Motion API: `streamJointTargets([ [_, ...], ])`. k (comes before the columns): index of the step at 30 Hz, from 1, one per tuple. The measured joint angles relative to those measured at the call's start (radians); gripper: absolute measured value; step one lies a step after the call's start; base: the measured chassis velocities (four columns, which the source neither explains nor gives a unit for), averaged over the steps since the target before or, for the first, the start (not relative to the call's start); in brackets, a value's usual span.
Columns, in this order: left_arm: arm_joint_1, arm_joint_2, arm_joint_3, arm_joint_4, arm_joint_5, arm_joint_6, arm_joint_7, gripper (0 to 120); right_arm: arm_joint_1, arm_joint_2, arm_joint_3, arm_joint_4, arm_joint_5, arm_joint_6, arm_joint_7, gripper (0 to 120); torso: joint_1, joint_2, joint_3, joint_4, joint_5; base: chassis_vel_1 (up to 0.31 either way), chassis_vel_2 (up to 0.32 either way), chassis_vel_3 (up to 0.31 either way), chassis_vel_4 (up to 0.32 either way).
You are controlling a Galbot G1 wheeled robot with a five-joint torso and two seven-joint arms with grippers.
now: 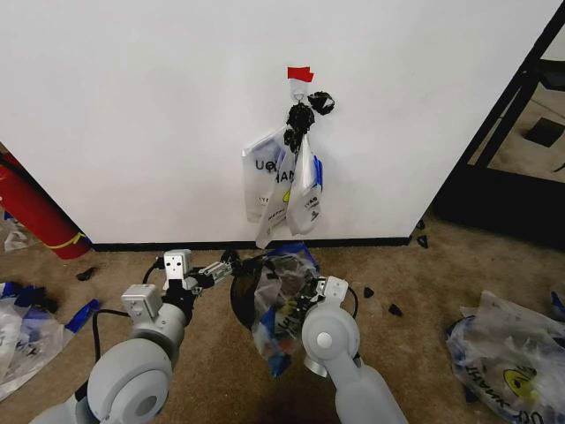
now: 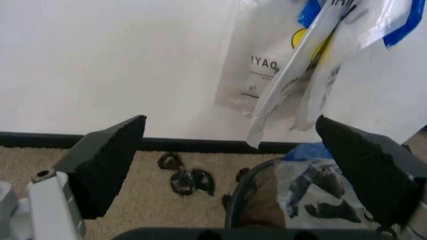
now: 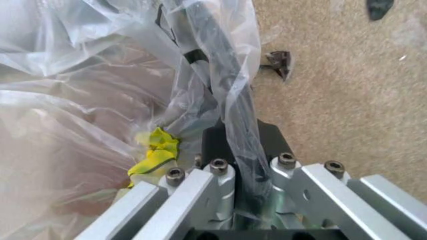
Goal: Pick up the garbage bag from the wall and place it over the trash bin.
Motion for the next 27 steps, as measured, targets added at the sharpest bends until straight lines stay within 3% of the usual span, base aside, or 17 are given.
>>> streamJointTargets([
  [10, -0.027, 0.044, 0.036, -0.050, -0.057, 0.043, 0.017, 100, -0.099, -0.010, 0.041, 0.091, -0.075, 0.118, -0.157, 0, 0.000, 0.000, 0.000, 0.0000, 0.0001, 0.000, 0.000, 0.000, 0.000],
  [18, -0.069, 0.087, 0.070, -0.073, -0.111, 0.072, 0.023, 99, -0.142, -0.008, 0.051, 0.109, -0.140, 0.141, -0.200, 0, 0.000, 0.000, 0.000, 0.0000, 0.0000, 0.000, 0.000, 0.000, 0.000],
  [23, -0.376, 0.175, 0.261, -0.105, -0.354, 0.192, -0.012, 98, -0.225, 0.016, 0.055, 0.120, -0.309, 0.179, -0.268, 0, 0.000, 0.000, 0.000, -0.0004, 0.0002, 0.000, 0.000, 0.000, 0.000],
  [25, -0.429, 0.180, 0.295, -0.105, -0.397, 0.215, -0.025, 98, -0.231, 0.018, 0.056, 0.120, -0.332, 0.184, -0.277, 0, 0.000, 0.000, 0.000, -0.0002, 0.0003, 0.000, 0.000, 0.000, 0.000],
  [26, -0.557, 0.180, 0.375, -0.099, -0.496, 0.264, -0.070, 98, -0.238, 0.021, 0.058, 0.114, -0.377, 0.195, -0.294, 0, 0.000, 0.000, 0.000, 0.0002, 0.0000, 0.000, 0.000, 0.000, 0.000],
  [27, -0.743, 0.155, 0.519, -0.072, -0.606, 0.310, -0.147, 97, -0.247, 0.026, 0.065, 0.110, -0.419, 0.206, -0.310, 0, 0.000, 0.000, 0.000, 0.0004, 0.0003, 0.000, 0.000, 0.000, 0.000],
])
